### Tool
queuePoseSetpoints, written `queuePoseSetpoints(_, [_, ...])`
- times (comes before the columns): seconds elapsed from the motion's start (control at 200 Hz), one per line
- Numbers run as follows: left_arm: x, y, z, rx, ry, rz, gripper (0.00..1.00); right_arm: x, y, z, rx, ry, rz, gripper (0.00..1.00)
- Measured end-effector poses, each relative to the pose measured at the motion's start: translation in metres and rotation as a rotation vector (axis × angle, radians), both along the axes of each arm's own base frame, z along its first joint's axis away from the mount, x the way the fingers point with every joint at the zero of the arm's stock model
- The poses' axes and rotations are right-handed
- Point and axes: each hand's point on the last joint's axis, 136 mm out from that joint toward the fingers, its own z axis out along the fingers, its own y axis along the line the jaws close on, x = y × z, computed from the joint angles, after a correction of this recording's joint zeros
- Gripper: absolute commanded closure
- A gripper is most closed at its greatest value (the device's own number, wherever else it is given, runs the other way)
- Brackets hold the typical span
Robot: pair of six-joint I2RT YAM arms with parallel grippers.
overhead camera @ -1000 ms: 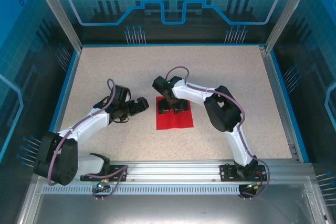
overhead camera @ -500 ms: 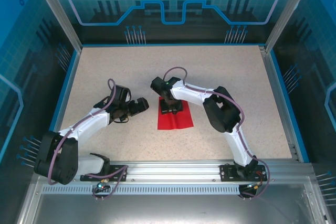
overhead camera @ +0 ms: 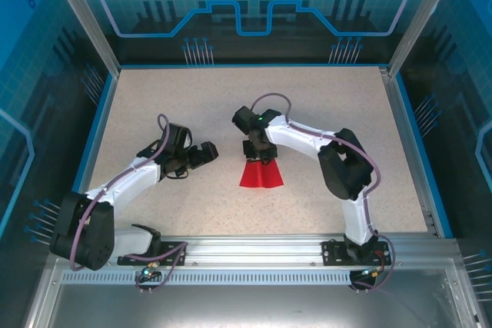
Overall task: Fold a paper plane with a square sheet of paper (pick it up from the middle)
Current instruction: Fold the square sheet of paper in half at the center of the table.
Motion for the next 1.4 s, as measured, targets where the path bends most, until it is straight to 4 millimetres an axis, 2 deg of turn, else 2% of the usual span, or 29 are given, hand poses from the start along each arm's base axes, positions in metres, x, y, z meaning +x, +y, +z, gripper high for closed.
queuePoseSetpoints(0.12, [0.0, 0.0, 0.001, -0.001, -0.001, 0.0, 0.02, -0.001, -0.001, 0.02, 0.102, -0.024, -0.015, 0.69])
queuePoseSetpoints(0.305, [0.001, -0.004, 0.005, -0.016, -0.003, -0.01, 0.02, -0.01, 0.014, 0.051, 0.366, -0.042, -0.016, 0.66])
queuePoseSetpoints(0.445, [0.002, -0.009, 0.009, -0.046, -0.004, -0.026, 0.02, -0.007, 0.009, 0.065, 0.547, -0.041, -0.051, 0.64])
queuePoseSetpoints(0.545, [0.0, -0.014, 0.011, -0.072, 0.003, -0.039, 0.02, -0.003, 0.002, 0.058, 0.638, -0.019, -0.081, 0.63])
queuePoseSetpoints(0.77, [0.002, -0.029, 0.02, -0.145, 0.002, -0.071, 0.01, -0.008, -0.013, 0.017, 0.733, 0.084, -0.146, 0.61])
queuePoseSetpoints(0.95, [0.005, -0.055, 0.03, -0.167, -0.008, -0.147, 0.01, -0.001, -0.027, -0.006, 0.721, 0.115, -0.185, 0.55])
queuePoseSetpoints(1.15, [0.001, -0.082, 0.023, -0.184, 0.023, -0.199, 0.01, -0.003, -0.039, -0.013, 0.689, 0.114, -0.169, 0.42])
queuePoseSetpoints(1.401, [0.007, -0.099, 0.021, -0.197, 0.042, -0.219, 0.02, -0.013, -0.052, -0.011, 0.622, 0.099, -0.135, 0.36])
